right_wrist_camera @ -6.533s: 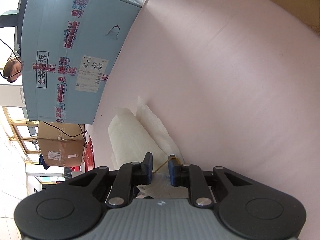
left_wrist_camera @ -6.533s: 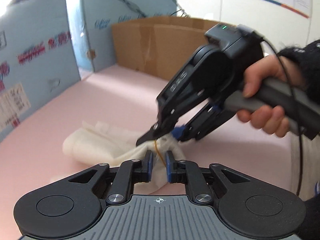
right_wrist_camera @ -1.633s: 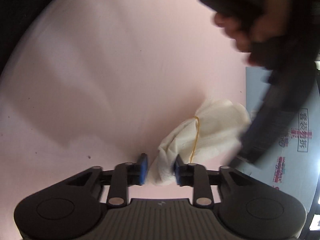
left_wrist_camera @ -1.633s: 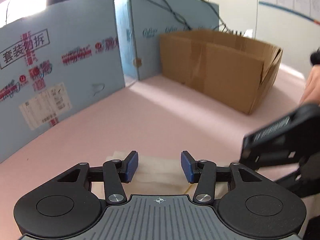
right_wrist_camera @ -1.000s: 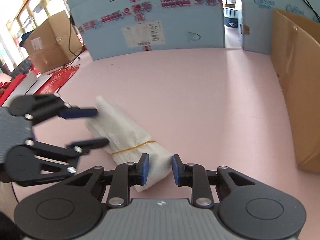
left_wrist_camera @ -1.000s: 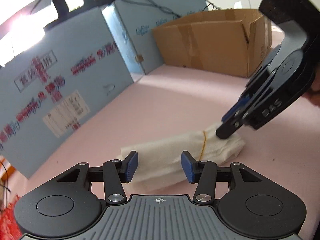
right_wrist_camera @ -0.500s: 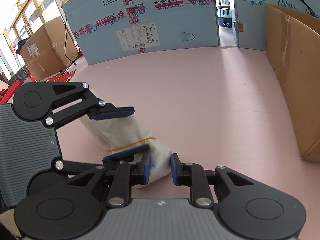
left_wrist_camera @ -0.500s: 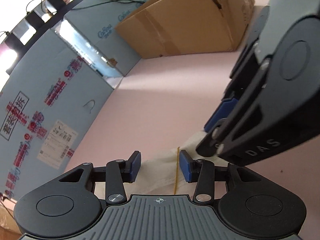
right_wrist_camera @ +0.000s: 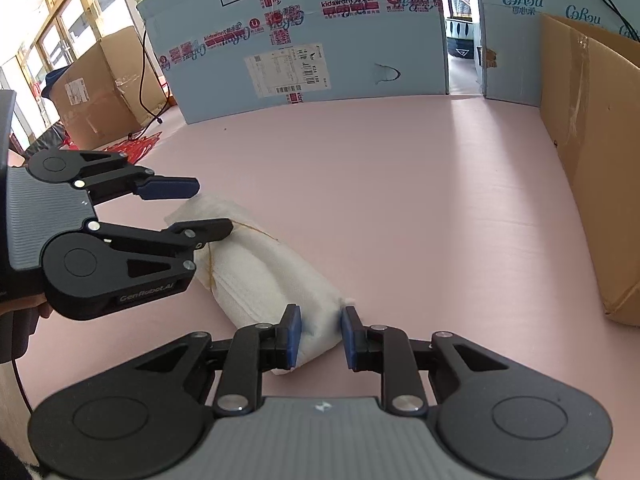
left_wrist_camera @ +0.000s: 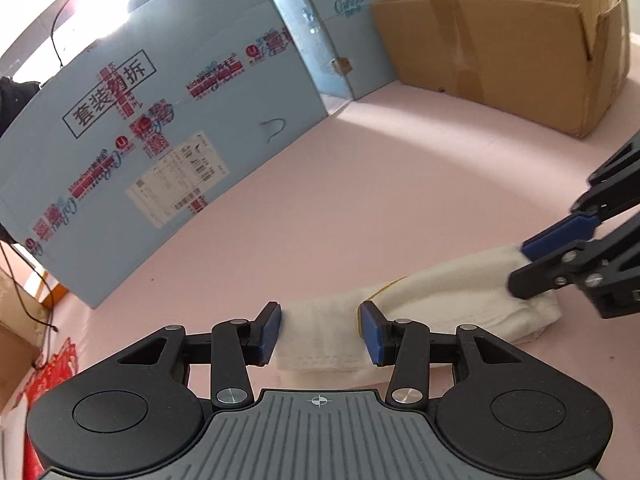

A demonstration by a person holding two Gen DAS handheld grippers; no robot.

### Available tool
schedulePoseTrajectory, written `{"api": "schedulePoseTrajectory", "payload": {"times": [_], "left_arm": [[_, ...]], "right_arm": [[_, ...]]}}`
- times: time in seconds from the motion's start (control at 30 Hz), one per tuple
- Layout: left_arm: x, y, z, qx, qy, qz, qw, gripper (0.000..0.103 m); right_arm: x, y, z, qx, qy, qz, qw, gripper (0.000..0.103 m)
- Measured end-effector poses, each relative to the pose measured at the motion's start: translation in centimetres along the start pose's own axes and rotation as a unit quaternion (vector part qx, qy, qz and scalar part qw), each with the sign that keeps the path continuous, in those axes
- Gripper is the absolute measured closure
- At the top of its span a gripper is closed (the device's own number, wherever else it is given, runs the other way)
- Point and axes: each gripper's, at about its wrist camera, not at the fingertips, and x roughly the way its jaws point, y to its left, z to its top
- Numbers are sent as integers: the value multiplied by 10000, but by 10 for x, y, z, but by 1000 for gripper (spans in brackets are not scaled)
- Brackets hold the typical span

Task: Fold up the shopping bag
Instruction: 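Press the folded bag flat on the table with the left gripper, then grasp the banded white bag at its rolled end with the left gripper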

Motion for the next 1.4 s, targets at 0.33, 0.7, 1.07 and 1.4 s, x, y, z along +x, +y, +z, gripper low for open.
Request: {"api": "schedulePoseTrajectory", "payload": {"times": [0.33, 0.7, 1.07, 1.4], "left_arm": [[-6, 14, 4, -286, -228, -447, 9983, 53], [49, 61, -46, -2211, 435, -1007, 9691, 21], [30, 80, -64, -2839, 302, -1401, 9481, 59], [35, 95, -95, -3732, -74, -1872, 9086, 22]], "right_arm": [[1, -1, 6, 261, -40, 102, 9996, 76], [5, 5, 1, 838, 134, -329, 9958, 44], [26, 31, 12, 825, 67, -610, 9947, 43], [24, 34, -5, 1883, -223, -629, 9798, 21]]}}
